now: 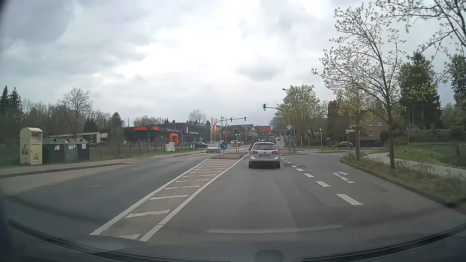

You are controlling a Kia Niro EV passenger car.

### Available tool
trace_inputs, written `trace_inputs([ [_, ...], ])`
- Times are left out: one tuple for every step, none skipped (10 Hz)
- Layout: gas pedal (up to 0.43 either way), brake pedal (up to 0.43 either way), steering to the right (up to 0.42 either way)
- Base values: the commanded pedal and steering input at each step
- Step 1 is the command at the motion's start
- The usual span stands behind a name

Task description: Follow the waypoints while adhering to traffic rules and regulations

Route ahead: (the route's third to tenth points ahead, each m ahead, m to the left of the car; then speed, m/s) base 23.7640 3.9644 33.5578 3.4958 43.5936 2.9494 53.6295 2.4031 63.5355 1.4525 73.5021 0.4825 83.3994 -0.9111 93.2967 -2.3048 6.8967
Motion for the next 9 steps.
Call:
trace_inputs([
  [0.228,0.000,0.011],
  [0.228,0.000,0.011],
  [0.228,0.006,0.011],
  [0.228,0.000,0.011],
  [0.228,0.000,0.011],
  [0.228,0.000,0.014],
  [0.228,0.000,0.014],
  [0.228,0.000,0.014],
  [0.228,0.000,0.014],
])
